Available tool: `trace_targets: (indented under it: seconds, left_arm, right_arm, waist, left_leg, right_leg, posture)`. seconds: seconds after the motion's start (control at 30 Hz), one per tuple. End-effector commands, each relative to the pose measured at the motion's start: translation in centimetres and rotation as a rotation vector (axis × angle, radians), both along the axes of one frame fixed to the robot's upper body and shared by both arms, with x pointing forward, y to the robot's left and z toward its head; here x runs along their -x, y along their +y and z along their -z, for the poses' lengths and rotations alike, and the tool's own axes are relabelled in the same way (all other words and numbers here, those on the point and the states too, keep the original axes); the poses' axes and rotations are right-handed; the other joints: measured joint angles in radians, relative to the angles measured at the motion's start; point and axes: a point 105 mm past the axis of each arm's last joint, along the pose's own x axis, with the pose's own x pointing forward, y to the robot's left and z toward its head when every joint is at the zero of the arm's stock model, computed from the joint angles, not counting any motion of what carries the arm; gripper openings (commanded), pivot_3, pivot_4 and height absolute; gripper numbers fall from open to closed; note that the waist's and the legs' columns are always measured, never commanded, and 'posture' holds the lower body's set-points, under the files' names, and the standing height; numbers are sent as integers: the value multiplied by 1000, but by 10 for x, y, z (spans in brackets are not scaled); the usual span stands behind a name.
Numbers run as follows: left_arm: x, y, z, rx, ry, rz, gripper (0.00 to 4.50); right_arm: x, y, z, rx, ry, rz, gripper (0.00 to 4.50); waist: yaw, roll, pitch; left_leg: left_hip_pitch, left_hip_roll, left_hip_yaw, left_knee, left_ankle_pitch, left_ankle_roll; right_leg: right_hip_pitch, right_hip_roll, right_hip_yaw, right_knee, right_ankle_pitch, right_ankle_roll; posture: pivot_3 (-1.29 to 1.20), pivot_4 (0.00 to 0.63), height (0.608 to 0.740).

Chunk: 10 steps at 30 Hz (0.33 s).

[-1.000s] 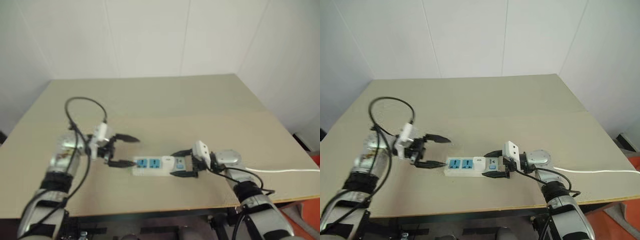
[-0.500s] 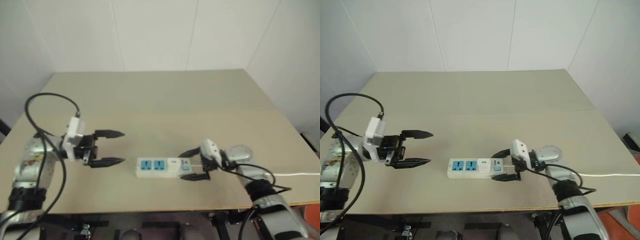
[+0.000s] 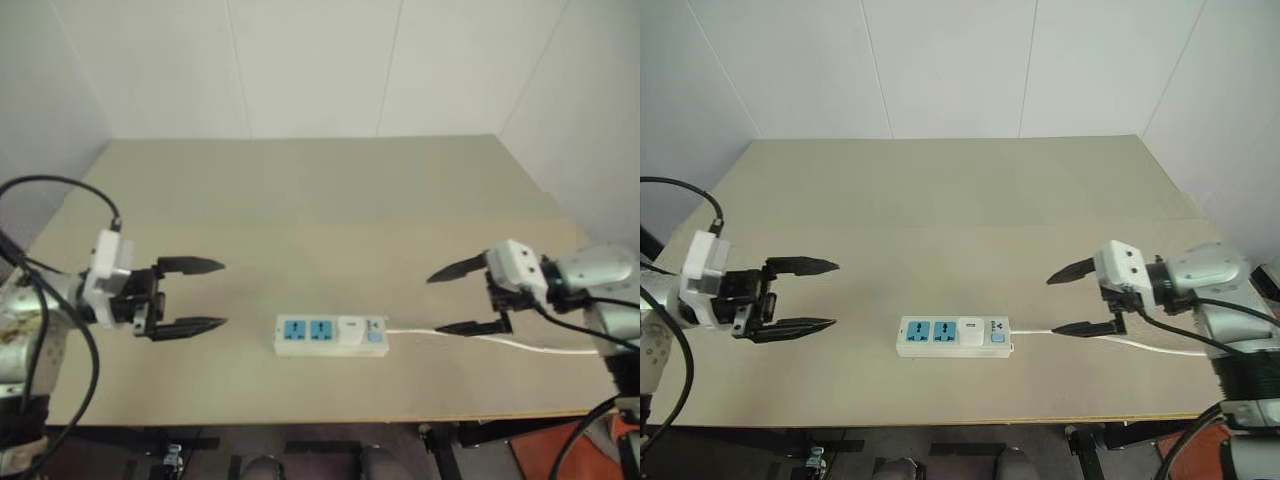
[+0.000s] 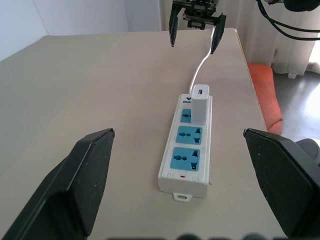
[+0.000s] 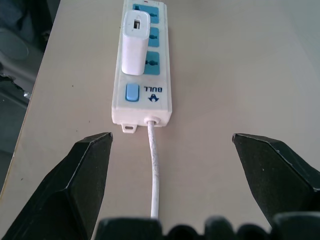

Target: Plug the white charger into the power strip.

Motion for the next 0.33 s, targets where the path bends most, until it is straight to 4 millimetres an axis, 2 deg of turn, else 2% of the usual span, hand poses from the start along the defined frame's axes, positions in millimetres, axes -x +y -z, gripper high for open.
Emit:
trace_targets:
  seconds: [0.03, 0.33]
  left_arm:
    - [4, 0, -9, -2, -44, 3, 4500]
    - [0, 4, 1, -25, -25, -13, 4500]
  right_arm:
    - [11, -2, -7, 6, -8, -48, 4482]
    - [24, -6, -4, -15, 7, -2, 4482]
  waist:
    - [0, 0, 0]
    - [0, 0, 0]
  left_leg:
    - [0, 0, 0, 0, 0, 0]
    - [0, 0, 0, 0, 0, 0]
  right_leg:
    - [0, 0, 0, 0, 0, 0]
    - [0, 0, 0, 0, 0, 0]
  posture:
    - [0, 150, 740]
    - [0, 150, 740]
